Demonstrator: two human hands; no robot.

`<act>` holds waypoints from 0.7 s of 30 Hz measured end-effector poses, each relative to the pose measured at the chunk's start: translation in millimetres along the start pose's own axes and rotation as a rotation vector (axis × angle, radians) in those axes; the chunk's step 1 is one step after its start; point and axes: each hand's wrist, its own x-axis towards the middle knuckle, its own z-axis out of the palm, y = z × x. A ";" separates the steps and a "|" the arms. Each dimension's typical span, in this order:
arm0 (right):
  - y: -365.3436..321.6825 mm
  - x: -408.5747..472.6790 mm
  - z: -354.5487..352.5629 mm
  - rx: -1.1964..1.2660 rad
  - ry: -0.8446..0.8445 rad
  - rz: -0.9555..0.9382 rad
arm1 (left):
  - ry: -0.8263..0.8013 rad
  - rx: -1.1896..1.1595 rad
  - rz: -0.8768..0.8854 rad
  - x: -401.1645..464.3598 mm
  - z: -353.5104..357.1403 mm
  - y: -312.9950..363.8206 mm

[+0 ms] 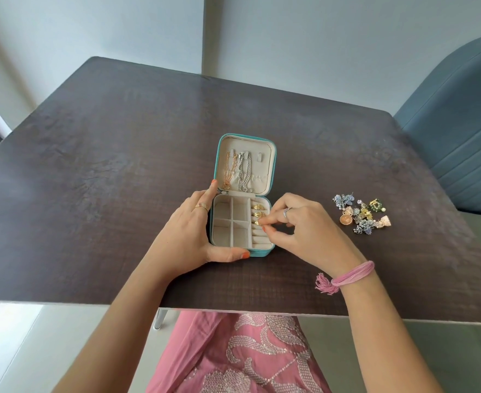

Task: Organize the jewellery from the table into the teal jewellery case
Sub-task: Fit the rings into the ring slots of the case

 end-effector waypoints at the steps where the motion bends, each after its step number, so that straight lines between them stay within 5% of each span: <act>1: 0.5 -0.6 -1.1 0.017 -0.005 0.000 | 0.000 -0.001 -0.003 -0.2 0.1 0.0; 9: 28.1 -8.5 -27.0 0.108 0.213 0.151 | -0.004 -0.021 -0.017 -1.3 -1.1 0.5; 16: 48.7 -7.4 -32.5 -0.007 -0.061 0.294 | -0.017 -0.016 -0.028 -0.4 -1.1 0.7; 21: 53.5 -3.8 -27.5 -0.017 -0.062 0.289 | -0.017 -0.016 -0.026 -0.6 -0.8 1.0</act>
